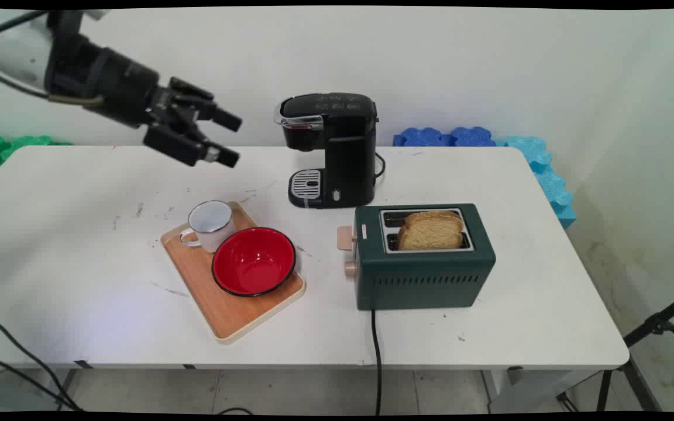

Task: Press the toaster switch

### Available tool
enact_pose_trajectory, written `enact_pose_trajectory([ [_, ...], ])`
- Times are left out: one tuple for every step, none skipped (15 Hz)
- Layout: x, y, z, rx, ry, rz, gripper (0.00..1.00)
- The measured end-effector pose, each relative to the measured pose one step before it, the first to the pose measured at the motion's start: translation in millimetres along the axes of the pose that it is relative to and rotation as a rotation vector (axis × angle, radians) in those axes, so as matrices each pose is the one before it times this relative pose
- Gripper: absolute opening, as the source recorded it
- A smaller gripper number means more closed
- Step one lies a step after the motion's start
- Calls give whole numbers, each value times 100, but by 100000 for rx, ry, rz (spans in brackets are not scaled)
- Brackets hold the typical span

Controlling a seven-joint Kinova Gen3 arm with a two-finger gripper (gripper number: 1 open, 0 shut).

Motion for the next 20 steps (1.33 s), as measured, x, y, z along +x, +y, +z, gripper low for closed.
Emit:
enact_pose_trajectory([
  [884, 294, 599, -638, -73, 531, 100],
  [550, 177, 400, -384, -86, 339, 100],
  [753, 254, 643, -626, -212, 573, 100],
  [674, 202, 631, -571, -256, 614, 100],
  [704, 191, 904, -733, -675, 1080, 100],
  [414, 101, 715, -439, -684, 983, 100],
  [254, 48, 485, -301, -487, 666, 100],
  [310, 39, 705, -333, -709, 1063, 100],
  [267, -3, 788, -303, -961, 1228, 0],
  [153, -57, 656, -227, -949, 1045, 0],
  [82, -81, 701, -243, -1288, 969, 0],
  [29, -60, 376, -111, -727, 459, 0],
  [14, -92, 545, -212, -1073, 688, 0],
  [3, -76, 500, -212, -1003, 631, 0],
  [-24, -102, 659, -426, -1265, 829, 0],
  [-71, -59, 463, -334, -925, 454, 0],
  [-78, -41, 354, -233, -740, 319, 0],
  [-88, -35, 357, -328, -744, 300, 0],
  [-70, -29, 272, -221, -579, 227, 0],
  [-131, -42, 405, -392, -884, 304, 0],
])
